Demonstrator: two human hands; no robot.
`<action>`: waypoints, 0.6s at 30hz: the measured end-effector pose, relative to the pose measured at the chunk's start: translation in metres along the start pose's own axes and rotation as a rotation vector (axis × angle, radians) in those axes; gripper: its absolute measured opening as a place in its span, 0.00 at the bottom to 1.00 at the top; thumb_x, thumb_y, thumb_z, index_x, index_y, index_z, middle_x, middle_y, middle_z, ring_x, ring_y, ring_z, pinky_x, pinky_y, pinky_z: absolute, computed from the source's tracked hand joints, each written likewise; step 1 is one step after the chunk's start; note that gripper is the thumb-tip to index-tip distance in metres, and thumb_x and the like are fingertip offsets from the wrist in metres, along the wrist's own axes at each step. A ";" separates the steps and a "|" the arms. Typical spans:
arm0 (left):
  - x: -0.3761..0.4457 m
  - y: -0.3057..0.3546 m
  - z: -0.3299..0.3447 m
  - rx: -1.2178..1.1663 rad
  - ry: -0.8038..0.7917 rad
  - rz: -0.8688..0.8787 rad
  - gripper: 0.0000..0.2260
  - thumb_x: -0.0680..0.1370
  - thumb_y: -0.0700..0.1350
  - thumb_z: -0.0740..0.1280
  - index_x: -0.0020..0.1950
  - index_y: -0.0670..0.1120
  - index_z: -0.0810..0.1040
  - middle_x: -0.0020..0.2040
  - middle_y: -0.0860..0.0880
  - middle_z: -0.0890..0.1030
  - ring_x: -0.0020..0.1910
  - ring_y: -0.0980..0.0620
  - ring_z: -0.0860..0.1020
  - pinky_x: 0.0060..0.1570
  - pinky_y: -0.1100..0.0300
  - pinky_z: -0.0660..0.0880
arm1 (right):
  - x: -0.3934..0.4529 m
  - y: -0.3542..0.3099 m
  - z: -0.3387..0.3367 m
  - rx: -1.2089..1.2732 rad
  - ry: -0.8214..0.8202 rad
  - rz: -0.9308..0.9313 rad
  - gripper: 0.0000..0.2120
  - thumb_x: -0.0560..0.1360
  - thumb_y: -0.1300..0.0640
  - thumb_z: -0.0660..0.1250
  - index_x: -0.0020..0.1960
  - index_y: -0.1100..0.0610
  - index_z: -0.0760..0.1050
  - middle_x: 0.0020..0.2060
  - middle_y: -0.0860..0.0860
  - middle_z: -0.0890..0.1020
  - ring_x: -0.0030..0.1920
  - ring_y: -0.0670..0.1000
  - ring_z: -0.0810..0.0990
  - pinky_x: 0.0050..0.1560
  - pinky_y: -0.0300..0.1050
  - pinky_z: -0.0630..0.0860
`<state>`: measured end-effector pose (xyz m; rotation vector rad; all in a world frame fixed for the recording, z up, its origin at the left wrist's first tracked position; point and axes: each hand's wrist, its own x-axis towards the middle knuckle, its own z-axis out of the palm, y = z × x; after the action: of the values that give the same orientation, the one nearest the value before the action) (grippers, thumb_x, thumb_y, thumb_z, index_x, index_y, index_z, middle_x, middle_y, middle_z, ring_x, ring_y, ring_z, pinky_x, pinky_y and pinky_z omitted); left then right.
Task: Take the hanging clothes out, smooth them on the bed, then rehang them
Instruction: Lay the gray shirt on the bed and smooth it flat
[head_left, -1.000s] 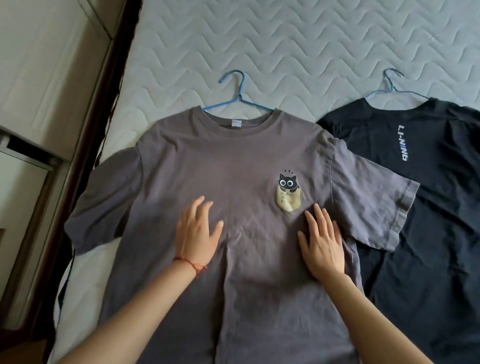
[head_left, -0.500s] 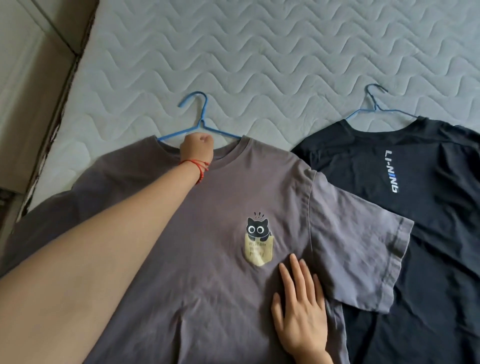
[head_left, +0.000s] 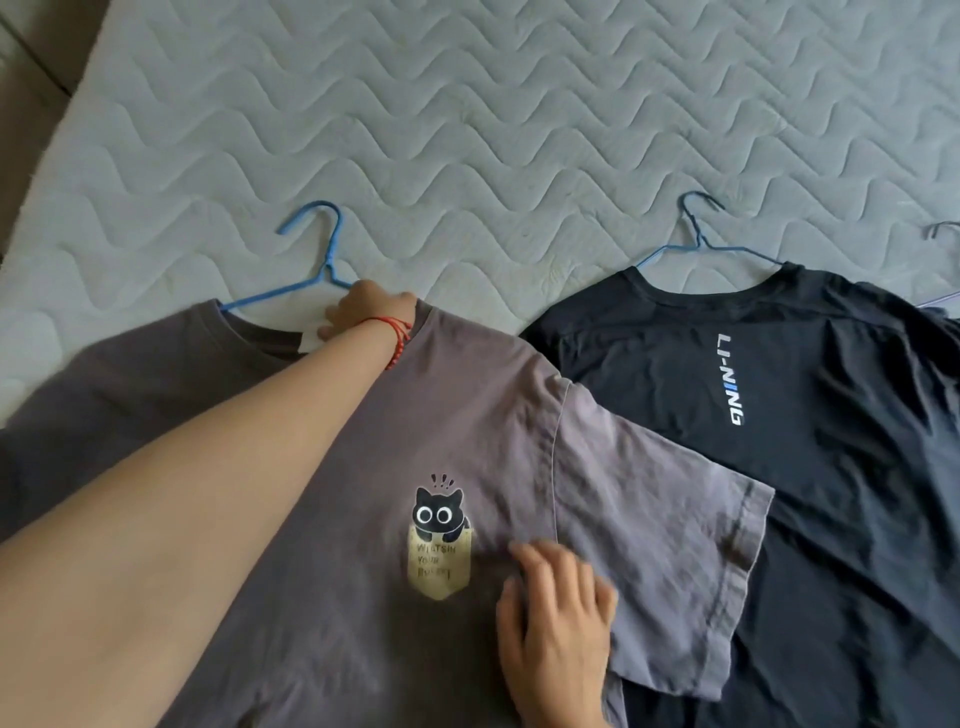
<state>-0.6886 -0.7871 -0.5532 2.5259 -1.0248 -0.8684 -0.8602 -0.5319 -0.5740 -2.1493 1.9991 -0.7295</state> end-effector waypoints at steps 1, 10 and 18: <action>-0.002 0.002 0.000 -0.002 0.012 -0.011 0.22 0.74 0.50 0.64 0.62 0.38 0.71 0.64 0.38 0.74 0.67 0.37 0.67 0.68 0.45 0.60 | 0.022 0.005 -0.004 -0.007 0.023 -0.013 0.10 0.70 0.55 0.61 0.50 0.51 0.73 0.46 0.50 0.79 0.45 0.51 0.72 0.44 0.45 0.62; 0.001 -0.007 0.008 0.021 0.039 -0.011 0.21 0.74 0.54 0.62 0.58 0.40 0.74 0.61 0.39 0.76 0.65 0.40 0.67 0.63 0.46 0.61 | 0.229 0.061 0.011 0.073 -0.121 0.500 0.15 0.79 0.53 0.53 0.50 0.61 0.74 0.52 0.58 0.77 0.51 0.60 0.75 0.49 0.50 0.69; 0.003 -0.014 0.012 -0.019 0.059 0.036 0.19 0.74 0.55 0.61 0.55 0.42 0.78 0.58 0.41 0.78 0.63 0.40 0.69 0.62 0.46 0.62 | 0.275 0.064 0.032 0.027 -0.302 0.774 0.24 0.73 0.42 0.60 0.56 0.62 0.73 0.54 0.60 0.78 0.56 0.62 0.76 0.47 0.48 0.69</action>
<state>-0.6869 -0.7799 -0.5698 2.4945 -1.0356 -0.7856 -0.9008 -0.8128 -0.5550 -1.1856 2.3376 -0.2799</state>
